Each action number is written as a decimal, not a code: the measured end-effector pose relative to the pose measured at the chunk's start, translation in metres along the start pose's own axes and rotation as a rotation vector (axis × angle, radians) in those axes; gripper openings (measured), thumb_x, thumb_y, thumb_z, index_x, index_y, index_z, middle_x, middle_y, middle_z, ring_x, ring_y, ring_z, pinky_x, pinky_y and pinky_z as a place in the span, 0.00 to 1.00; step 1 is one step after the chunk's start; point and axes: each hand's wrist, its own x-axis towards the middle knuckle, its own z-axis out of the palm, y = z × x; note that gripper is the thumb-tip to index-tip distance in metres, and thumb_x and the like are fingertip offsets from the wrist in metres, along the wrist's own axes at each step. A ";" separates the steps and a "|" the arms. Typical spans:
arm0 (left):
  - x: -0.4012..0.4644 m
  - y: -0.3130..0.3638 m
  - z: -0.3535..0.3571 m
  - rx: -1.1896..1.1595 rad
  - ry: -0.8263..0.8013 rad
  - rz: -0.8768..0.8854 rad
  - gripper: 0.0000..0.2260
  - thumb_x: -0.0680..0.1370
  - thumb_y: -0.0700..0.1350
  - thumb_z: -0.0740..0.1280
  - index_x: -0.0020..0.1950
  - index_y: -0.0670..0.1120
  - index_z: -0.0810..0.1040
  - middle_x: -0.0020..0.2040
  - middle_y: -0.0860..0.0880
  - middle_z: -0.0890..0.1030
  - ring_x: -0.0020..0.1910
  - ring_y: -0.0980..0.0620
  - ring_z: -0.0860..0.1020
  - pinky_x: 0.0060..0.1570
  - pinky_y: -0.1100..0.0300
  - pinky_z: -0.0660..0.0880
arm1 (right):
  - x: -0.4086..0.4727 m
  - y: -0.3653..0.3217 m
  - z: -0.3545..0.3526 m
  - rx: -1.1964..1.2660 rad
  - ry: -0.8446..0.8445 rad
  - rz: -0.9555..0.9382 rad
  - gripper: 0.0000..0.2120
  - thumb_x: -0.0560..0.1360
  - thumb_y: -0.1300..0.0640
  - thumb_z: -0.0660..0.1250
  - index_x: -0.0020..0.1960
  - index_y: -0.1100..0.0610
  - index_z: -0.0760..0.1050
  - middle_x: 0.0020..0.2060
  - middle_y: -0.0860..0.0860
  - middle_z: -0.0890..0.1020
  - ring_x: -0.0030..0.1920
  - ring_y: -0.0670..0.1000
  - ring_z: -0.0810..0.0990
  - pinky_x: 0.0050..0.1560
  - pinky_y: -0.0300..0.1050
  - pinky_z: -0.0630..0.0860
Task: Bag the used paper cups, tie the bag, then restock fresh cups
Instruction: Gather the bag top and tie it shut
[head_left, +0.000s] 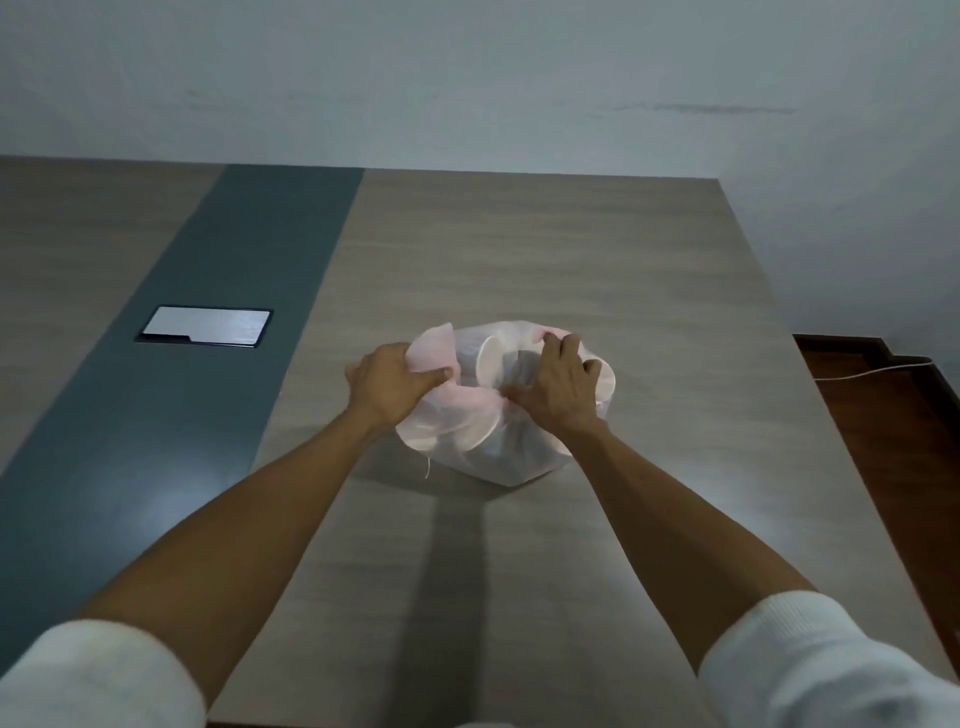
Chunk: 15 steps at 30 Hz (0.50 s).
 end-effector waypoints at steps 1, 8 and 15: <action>-0.001 0.004 0.004 -0.102 0.060 -0.028 0.22 0.73 0.60 0.73 0.56 0.45 0.82 0.52 0.45 0.85 0.53 0.41 0.82 0.58 0.48 0.77 | -0.001 -0.001 0.001 -0.016 0.005 0.013 0.45 0.67 0.33 0.73 0.72 0.60 0.64 0.63 0.58 0.70 0.62 0.61 0.74 0.60 0.57 0.65; -0.008 0.025 0.006 -0.970 0.166 -0.405 0.04 0.71 0.43 0.73 0.41 0.44 0.85 0.40 0.48 0.82 0.40 0.46 0.80 0.41 0.54 0.78 | 0.002 -0.015 0.001 -0.032 0.051 0.071 0.32 0.73 0.40 0.68 0.66 0.61 0.68 0.59 0.56 0.71 0.56 0.60 0.78 0.58 0.56 0.64; -0.008 0.015 0.025 -0.134 0.199 0.186 0.14 0.80 0.50 0.65 0.60 0.42 0.75 0.57 0.43 0.76 0.49 0.44 0.78 0.51 0.48 0.78 | 0.012 -0.018 0.002 -0.047 -0.005 0.046 0.40 0.69 0.36 0.71 0.69 0.62 0.66 0.61 0.57 0.71 0.59 0.62 0.77 0.62 0.57 0.64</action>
